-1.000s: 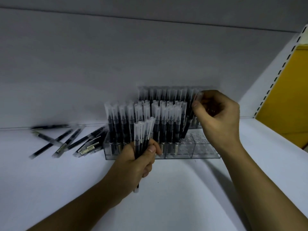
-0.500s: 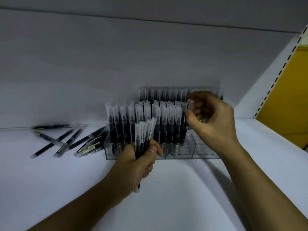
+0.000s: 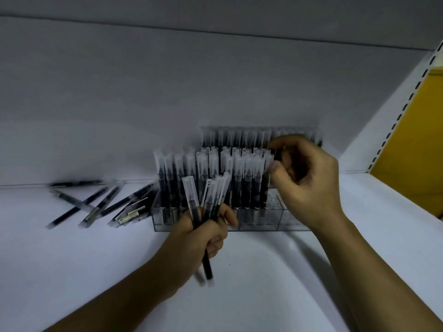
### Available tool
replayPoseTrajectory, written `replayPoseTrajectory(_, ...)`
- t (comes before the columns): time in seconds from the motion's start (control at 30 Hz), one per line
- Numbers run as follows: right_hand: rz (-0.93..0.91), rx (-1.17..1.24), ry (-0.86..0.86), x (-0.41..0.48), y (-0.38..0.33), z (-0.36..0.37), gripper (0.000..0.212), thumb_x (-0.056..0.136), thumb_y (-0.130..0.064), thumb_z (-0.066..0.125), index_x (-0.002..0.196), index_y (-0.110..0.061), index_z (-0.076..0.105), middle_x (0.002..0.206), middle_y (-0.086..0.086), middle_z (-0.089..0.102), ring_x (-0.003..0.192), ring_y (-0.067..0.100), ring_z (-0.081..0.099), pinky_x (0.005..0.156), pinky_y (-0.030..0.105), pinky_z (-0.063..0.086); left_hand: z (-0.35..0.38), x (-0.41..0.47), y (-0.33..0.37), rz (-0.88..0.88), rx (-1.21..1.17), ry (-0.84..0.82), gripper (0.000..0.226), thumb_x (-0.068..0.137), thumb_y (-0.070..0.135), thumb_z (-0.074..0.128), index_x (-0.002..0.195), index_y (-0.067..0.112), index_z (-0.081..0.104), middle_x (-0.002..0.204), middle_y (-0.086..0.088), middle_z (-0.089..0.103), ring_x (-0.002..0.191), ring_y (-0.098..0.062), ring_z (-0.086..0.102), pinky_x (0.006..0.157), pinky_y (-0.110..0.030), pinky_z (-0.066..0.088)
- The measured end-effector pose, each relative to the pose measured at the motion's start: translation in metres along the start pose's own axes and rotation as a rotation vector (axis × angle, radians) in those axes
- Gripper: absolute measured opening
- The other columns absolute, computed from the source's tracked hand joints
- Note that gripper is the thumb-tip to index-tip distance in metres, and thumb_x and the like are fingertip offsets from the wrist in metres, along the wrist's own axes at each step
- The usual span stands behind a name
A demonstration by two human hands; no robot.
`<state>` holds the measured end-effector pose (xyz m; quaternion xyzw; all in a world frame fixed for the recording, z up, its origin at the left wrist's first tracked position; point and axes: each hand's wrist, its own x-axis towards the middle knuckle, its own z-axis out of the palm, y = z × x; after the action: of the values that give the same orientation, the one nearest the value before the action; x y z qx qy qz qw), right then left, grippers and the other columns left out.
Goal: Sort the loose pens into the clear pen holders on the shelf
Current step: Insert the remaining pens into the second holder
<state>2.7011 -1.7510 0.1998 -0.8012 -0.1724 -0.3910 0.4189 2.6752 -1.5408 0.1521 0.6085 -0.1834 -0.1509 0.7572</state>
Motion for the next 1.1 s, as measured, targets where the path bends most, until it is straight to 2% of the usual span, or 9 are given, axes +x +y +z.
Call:
replayPoseTrajectory(0.13,-0.071,0.186,-0.101,-0.010,-0.012,0.012,0.010,0.089,-0.008,0.066,0.096,-0.012,0.070,0.058,-0.004,0.051,0.049,0.009,0.045,0.050,0.021,0.039,0.000,0.000,0.001,-0.030,-0.027,0.004,0.017,0.076,0.007,0.052,0.082,0.007,0.068,0.056,-0.001,0.039,0.048,-0.011,0.033,0.048,-0.025,0.024)
replayPoseTrajectory(0.3,0.074,0.455,-0.403,-0.017,-0.019,0.022,0.019,0.090,-0.011,0.070,0.110,-0.009,0.072,0.066,0.002,0.060,0.055,0.037,0.050,0.051,0.045,0.045,0.002,-0.003,0.004,-0.053,-0.081,-0.031,0.013,0.074,0.009,0.052,0.085,0.003,0.050,0.056,-0.006,0.042,0.046,-0.013,0.035,0.044,-0.023,0.030)
replayPoseTrajectory(0.43,0.113,0.536,-0.414,-0.015,-0.022,0.022,0.011,0.090,-0.010,0.072,0.100,-0.007,0.073,0.075,0.013,0.065,0.057,0.044,0.053,0.050,0.050,0.048,0.002,-0.004,0.002,0.009,0.000,0.012,0.022,0.075,0.013,0.053,0.087,-0.005,0.057,0.060,-0.011,0.052,0.053,-0.019,0.044,0.049,-0.026,0.039)
replayPoseTrajectory(0.53,0.123,0.569,-0.344,-0.011,-0.023,0.017,0.007,0.090,-0.008,0.069,0.096,-0.006,0.072,0.076,0.016,0.062,0.049,0.022,0.045,0.044,0.033,0.041,0.000,-0.002,-0.001,0.019,-0.008,0.056,0.022,0.077,0.014,0.054,0.085,-0.001,0.068,0.065,-0.015,0.055,0.057,-0.021,0.050,0.052,-0.028,0.043)
replayPoseTrajectory(0.63,0.115,0.569,-0.229,-0.008,-0.024,0.010,0.008,0.092,-0.011,0.065,0.094,-0.015,0.072,0.071,0.031,0.052,0.047,0.038,0.037,0.042,0.027,0.038,0.000,-0.002,-0.001,0.034,0.032,0.053,0.022,0.079,0.016,0.052,0.083,0.008,0.072,0.064,-0.012,0.054,0.057,-0.021,0.049,0.053,-0.026,0.043)
replayPoseTrajectory(0.73,0.139,0.590,-0.072,-0.004,-0.024,0.005,0.011,0.089,-0.005,0.059,0.091,-0.009,0.069,0.063,0.011,0.054,0.045,0.027,0.041,0.045,0.018,0.038,0.002,-0.001,0.001,0.028,0.032,0.067,0.023,0.078,0.018,0.051,0.077,0.016,0.075,0.065,-0.013,0.054,0.056,-0.020,0.049,0.050,-0.026,0.042)
replayPoseTrajectory(0.8,0.170,0.628,0.015,0.000,-0.023,0.003,0.014,0.087,-0.004,0.055,0.088,-0.009,0.068,0.062,-0.002,0.055,0.047,0.016,0.044,0.046,0.019,0.035,0.003,0.000,0.003,0.014,0.002,0.088,0.022,0.077,0.017,0.052,0.074,0.019,0.074,0.071,-0.017,0.055,0.054,-0.019,0.049,0.048,-0.027,0.041)
replayPoseTrajectory(0.9,0.224,0.612,0.160,0.004,-0.019,0.000,0.023,0.085,-0.005,0.050,0.084,-0.016,0.071,0.064,-0.004,0.058,0.050,0.015,0.046,0.047,0.025,0.032,0.001,-0.001,0.003,-0.005,0.011,0.088,0.019,0.077,0.016,0.051,0.086,0.006,0.065,0.061,-0.014,0.047,0.045,-0.021,0.044,0.042,-0.026,0.039)
replayPoseTrajectory(1.1,0.108,0.317,0.369,0.005,-0.012,-0.007,0.032,0.094,-0.001,0.045,0.114,-0.007,0.069,0.069,0.004,0.053,0.054,0.023,0.040,0.046,0.033,0.033,0.000,-0.001,-0.002,-0.025,0.069,0.072,0.019,0.089,0.008,0.047,0.101,-0.003,0.057,0.054,-0.008,0.035,0.042,-0.020,0.031,0.039,-0.025,0.034)
